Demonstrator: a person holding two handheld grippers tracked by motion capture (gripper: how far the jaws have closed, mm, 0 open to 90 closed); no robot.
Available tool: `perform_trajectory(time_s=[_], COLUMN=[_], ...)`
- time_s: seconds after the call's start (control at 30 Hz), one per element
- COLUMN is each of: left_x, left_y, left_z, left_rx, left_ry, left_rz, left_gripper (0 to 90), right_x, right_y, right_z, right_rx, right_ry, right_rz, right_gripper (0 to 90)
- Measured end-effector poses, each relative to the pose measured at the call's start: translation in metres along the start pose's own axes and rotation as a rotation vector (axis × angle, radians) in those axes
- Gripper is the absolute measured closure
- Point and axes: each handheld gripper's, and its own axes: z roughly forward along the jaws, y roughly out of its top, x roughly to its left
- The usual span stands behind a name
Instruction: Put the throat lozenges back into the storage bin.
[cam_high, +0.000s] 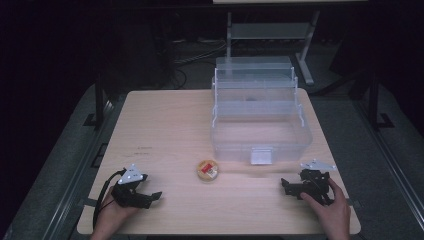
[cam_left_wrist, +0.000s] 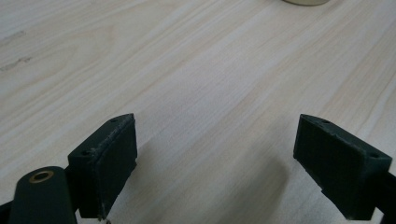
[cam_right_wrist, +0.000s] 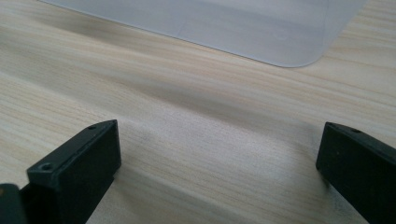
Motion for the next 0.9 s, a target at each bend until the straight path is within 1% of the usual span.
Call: perform_trajectory(time_s=[0.1, 0.17, 0.2, 0.33, 0.4, 0.77, 0.9], left_x=[0.0, 0.0, -0.001, -0.002, -0.002, -0.004, -0.006], left_y=[0.003, 0.005, 0.008, 0.012, 0.016, 0.026, 0.03], left_z=[-0.001, -0.001, -0.001, 0.0, 0.001, 0.004, 0.005], left_rx=[-0.002, -0.001, 0.0, -0.001, 0.005, 0.0, 0.0], left_ry=[-0.002, -0.002, 0.0, -0.003, -0.012, -0.014, -0.021], left_rz=[-0.002, 0.005, 0.014, 0.022, 0.03, 0.038, 0.038], left_gripper=[13.1, 13.2, 13.1, 13.2, 13.3, 13.3, 13.3], right_x=[0.0, 0.0, 0.0, 0.0, 0.0, 0.0, 0.0], right_y=[0.0, 0.0, 0.0, 0.0, 0.0, 0.0, 0.0], right_z=[0.0, 0.0, 0.0, 0.0, 0.0, 0.0, 0.0], right_rx=[0.0, 0.0, 0.0, 0.0, 0.0, 0.0, 0.0], right_ry=[0.0, 0.0, 0.0, 0.0, 0.0, 0.0, 0.0], right_rz=[0.001, 0.0, 0.0, 0.0, 0.0, 0.001, 0.0], right_gripper=[0.0, 0.0, 0.0, 0.0, 0.0, 0.0, 0.0])
